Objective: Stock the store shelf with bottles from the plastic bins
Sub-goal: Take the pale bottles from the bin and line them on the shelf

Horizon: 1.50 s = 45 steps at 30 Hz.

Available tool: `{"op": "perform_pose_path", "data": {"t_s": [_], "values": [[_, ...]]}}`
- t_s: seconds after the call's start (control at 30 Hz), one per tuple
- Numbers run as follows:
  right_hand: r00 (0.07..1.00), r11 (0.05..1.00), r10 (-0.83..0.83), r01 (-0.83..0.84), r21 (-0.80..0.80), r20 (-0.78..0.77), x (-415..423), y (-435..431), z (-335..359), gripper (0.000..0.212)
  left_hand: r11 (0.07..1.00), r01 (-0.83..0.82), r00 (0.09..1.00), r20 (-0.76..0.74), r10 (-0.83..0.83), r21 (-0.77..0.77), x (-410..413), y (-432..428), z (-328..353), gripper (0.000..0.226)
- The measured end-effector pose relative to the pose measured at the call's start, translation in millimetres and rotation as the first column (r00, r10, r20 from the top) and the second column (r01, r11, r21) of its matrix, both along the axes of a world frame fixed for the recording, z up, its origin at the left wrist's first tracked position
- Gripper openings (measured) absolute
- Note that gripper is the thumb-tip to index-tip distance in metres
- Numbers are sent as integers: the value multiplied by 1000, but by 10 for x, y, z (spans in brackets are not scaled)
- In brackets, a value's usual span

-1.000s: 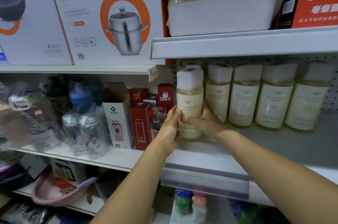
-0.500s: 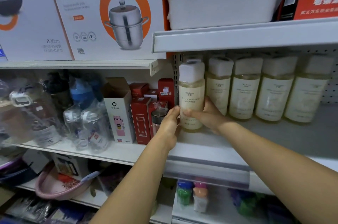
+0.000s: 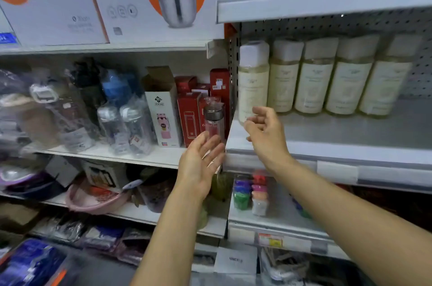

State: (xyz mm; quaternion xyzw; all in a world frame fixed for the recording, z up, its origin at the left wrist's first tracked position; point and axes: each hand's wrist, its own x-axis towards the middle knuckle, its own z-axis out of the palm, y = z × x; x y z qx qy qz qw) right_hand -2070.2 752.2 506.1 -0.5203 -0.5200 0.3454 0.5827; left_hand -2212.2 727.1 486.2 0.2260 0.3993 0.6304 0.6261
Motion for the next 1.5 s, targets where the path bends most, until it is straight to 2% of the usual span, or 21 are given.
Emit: {"op": "perform_pose_path", "data": {"t_s": [0.1, 0.2, 0.4, 0.67, 0.77, 0.93, 1.17, 1.4, 1.5], "values": [[995, 995, 88, -90, 34, 38, -214, -290, -148, 23, 999, -28, 999, -19, 27, -43, -183, -201, -198, 27], [982, 983, 183, -182, -20, 47, -386, -516, -403, 19, 994, -23, 999, -28, 20, -103, -355, -383, -461, 30], [950, 907, 313, -296, -298, 8, -582, -840, -1107, 18, 964, -28, 999, -30, 20, -265, -641, -742, -1158, 28], [902, 698, 426, -380, -607, -74, -671, -974, -2134, 13, 876, -35, 999, -8, 35, -481, -860, -934, -2132, 24], [905, 620, 411, -367, -693, -112, -651, -965, -2610, 13, 826, -40, 999, -19, 36, -562, -918, -970, -2564, 20], [919, 487, 347, -347, -802, -187, -662, -963, -3508, 14, 722, -89, 996, -39, 86, -686, -1054, -1027, -3398, 28], [950, 322, 202, -295, -900, -239, -822, -911, -4659, 12, 600, -120, 992, -79, 95, -791, -1169, -1105, -4474, 21], [971, 226, 52, -240, -944, -234, -939, -794, -5644, 3, 552, -78, 997, -65, 43, -830, -1130, -1038, -5348, 16], [977, 220, 12, -212, -952, -215, -937, -707, -5997, 8, 541, -48, 999, -54, 4, -840, -1064, -940, -5677, 14]]}}
